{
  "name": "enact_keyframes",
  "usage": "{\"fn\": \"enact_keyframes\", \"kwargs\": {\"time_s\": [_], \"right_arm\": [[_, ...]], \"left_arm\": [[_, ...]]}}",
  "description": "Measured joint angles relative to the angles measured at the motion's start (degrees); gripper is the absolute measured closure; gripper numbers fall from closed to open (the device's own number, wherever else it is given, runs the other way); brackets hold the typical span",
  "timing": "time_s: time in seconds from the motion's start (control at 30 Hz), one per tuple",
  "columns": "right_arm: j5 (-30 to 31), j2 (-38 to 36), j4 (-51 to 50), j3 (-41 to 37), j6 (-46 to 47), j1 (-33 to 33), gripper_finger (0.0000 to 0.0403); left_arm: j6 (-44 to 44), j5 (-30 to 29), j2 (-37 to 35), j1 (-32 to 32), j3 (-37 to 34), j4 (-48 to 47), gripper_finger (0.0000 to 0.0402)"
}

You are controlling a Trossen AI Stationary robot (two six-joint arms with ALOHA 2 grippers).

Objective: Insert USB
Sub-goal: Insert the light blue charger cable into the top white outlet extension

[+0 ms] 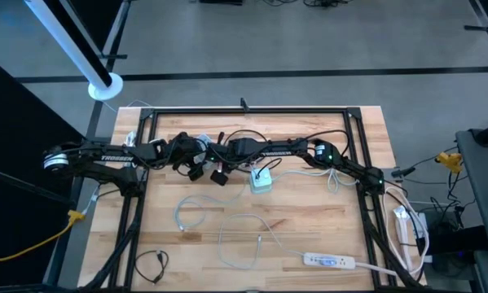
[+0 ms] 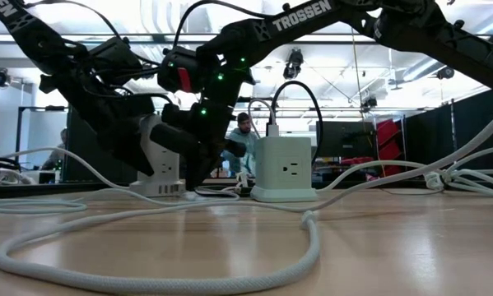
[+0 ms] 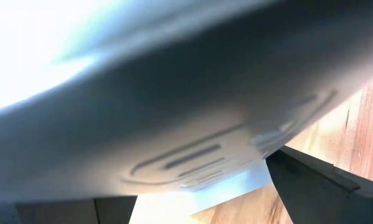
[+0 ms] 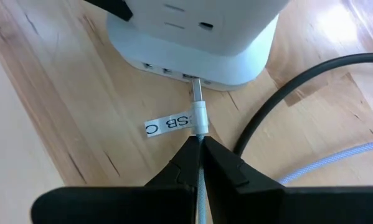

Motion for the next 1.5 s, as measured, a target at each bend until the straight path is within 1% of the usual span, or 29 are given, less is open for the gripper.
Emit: {"fn": "enact_keyframes", "kwargs": {"time_s": [0.27, 0.67, 0.97, 1.27, 1.5], "right_arm": [[-0.1, 0.0, 1.5, -0.1, -1.0, 0.2, 0.0403], [5.7, 0.9, 2.9, -0.1, -0.9, 1.6, 0.0403], [6.2, 0.4, 0.2, -0.1, 4.3, 2.4, 0.0403], [6.2, 0.4, 1.8, -0.1, 9.2, 2.5, 0.0403], [8.9, 0.6, 0.6, 0.0, 10.9, 2.6, 0.0403]], "left_arm": [[-0.9, 0.0, 0.0, 0.0, 0.0, 0.0, 0.0088], [-2.7, -0.3, 0.0, 0.0, 0.0, -1.2, 0.0088], [-4.4, -1.3, 0.0, 0.0, 0.0, -1.8, 0.0088], [-5.7, -1.4, 0.0, 0.0, 0.0, -1.9, 0.0088], [-6.8, -1.6, 0.0, 0.0, 0.0, -1.9, 0.0088]]}}
